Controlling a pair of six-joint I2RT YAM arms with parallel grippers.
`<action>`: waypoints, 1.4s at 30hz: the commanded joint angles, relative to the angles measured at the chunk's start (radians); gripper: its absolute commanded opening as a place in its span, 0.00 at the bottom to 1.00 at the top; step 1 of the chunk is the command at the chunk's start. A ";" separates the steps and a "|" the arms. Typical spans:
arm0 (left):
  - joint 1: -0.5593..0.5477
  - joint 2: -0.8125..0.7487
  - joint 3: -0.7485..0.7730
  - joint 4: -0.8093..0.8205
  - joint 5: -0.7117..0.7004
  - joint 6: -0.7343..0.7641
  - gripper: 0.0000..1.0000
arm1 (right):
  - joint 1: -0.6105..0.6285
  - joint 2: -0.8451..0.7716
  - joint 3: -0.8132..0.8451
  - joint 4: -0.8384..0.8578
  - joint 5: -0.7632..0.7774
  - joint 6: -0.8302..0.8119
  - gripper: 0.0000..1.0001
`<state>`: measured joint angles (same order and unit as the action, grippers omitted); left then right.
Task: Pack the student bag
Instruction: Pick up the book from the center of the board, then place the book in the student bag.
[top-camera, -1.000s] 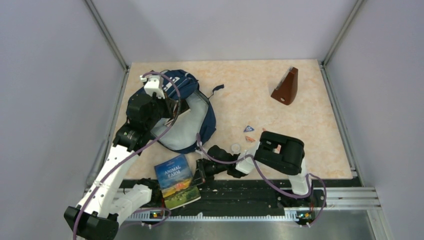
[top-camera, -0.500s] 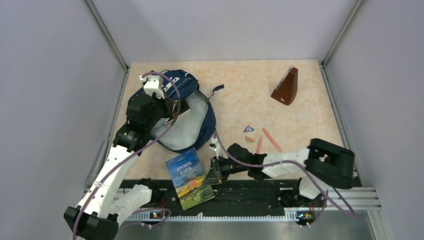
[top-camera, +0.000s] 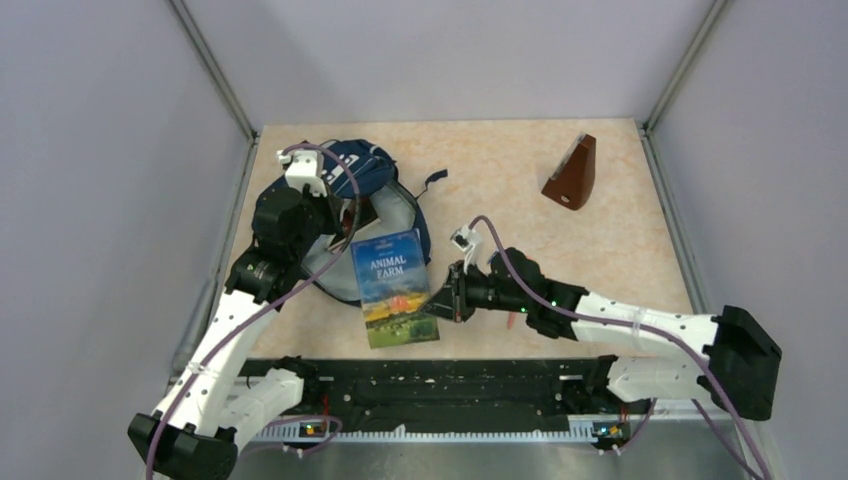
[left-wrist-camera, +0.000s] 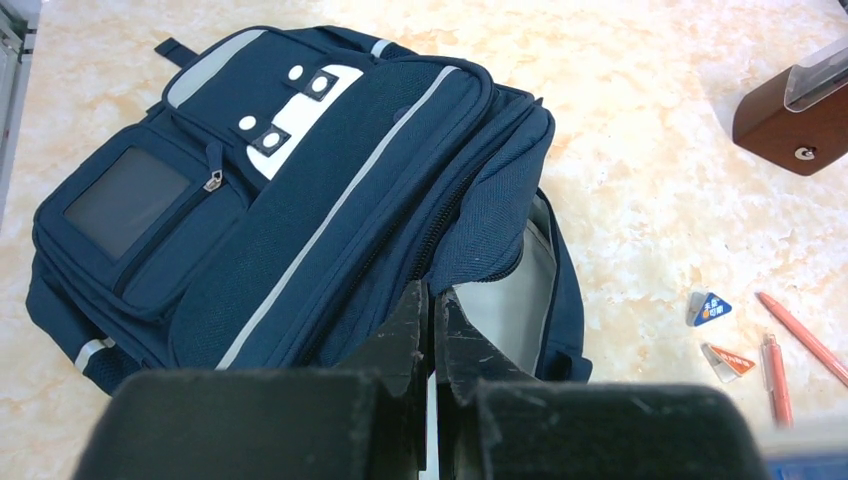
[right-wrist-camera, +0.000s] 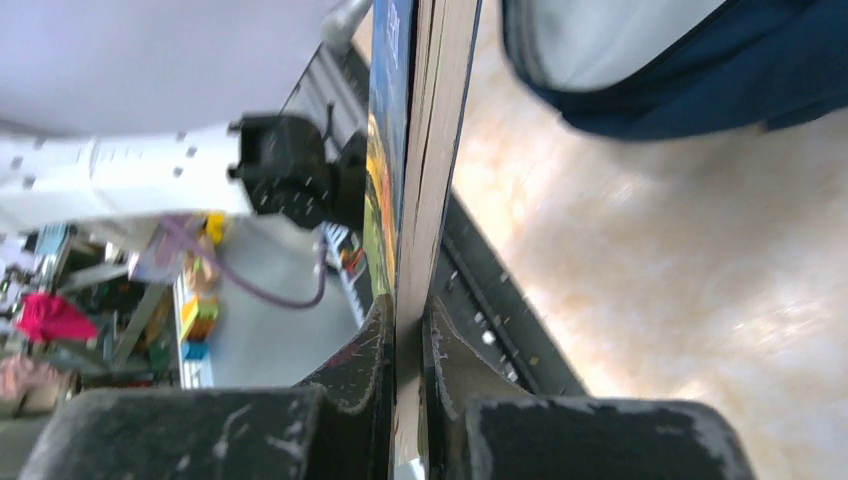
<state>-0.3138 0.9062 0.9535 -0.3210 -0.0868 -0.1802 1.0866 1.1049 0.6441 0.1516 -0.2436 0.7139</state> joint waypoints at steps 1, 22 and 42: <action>0.010 -0.019 0.033 0.113 -0.008 -0.003 0.00 | -0.095 0.109 0.090 0.171 -0.007 0.005 0.00; 0.010 -0.027 0.022 0.129 0.062 -0.047 0.00 | -0.263 0.751 0.414 0.600 -0.081 0.318 0.00; 0.010 -0.050 0.022 0.140 0.115 -0.073 0.00 | -0.261 1.119 0.855 0.487 0.318 0.258 0.00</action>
<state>-0.3080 0.8967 0.9535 -0.3138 -0.0170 -0.2207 0.8345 2.1807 1.3895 0.5312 -0.0711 1.0035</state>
